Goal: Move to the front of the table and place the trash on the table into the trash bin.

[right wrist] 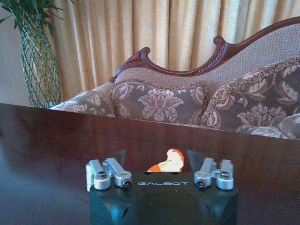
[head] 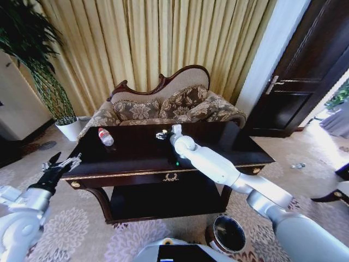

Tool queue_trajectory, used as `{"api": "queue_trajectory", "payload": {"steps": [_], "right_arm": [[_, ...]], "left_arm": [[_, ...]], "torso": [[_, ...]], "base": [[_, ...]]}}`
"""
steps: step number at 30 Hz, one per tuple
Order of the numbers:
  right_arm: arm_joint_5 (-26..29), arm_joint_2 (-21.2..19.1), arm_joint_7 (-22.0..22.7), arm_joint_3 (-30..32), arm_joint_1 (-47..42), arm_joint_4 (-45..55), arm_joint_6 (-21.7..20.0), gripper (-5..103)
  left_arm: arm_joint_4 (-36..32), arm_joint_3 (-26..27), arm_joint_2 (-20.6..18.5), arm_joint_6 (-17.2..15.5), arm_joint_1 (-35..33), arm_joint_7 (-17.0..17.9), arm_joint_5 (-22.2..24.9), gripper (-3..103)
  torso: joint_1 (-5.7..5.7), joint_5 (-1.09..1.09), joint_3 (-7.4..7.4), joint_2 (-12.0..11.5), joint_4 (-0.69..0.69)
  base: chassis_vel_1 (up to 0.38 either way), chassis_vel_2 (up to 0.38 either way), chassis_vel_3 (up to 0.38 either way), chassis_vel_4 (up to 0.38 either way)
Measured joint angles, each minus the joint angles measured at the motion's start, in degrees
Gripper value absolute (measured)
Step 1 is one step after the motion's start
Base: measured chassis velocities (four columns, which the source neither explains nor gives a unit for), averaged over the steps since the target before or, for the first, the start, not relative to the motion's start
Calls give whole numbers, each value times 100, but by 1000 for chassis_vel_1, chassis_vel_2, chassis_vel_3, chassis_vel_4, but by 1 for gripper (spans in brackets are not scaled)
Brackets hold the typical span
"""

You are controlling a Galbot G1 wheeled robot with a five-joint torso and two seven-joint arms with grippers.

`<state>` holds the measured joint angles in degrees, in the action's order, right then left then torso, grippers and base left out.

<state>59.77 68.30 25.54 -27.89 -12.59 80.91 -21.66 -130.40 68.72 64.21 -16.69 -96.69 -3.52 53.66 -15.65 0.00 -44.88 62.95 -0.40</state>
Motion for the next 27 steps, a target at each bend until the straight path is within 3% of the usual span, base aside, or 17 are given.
{"api": "queue_trajectory", "payload": {"steps": [7,11,13,16,18,27], "right_arm": [[-267,-52,-123,16,-78,-43,42,42],[-386,-91,-161,36,-125,-34,98,32],[-468,-147,-212,64,-176,8,133,21],[-470,-163,-210,79,-194,43,141,21],[-470,-219,-179,198,-261,220,212,5],[-478,-392,-35,563,-354,624,363,0]], "left_arm": [[-6,52,-8,15,-19,0,0,100],[-6,53,-17,20,-23,-3,3,100],[-3,39,-20,33,-24,-10,3,100],[-2,33,-22,36,-23,-11,3,100],[10,20,-49,49,-2,-15,3,100],[14,-18,-96,51,42,-16,9,100]], "torso": [[0,0,0,0,1],[0,0,0,0,0],[0,0,0,0,0],[0,0,0,0,0],[0,0,0,0,0],[0,0,0,0,0]], "base": [[0,0,0,0],[0,0,0,0],[0,0,0,0],[0,0,0,0],[0,0,0,0],[0,0,0,0]]}}
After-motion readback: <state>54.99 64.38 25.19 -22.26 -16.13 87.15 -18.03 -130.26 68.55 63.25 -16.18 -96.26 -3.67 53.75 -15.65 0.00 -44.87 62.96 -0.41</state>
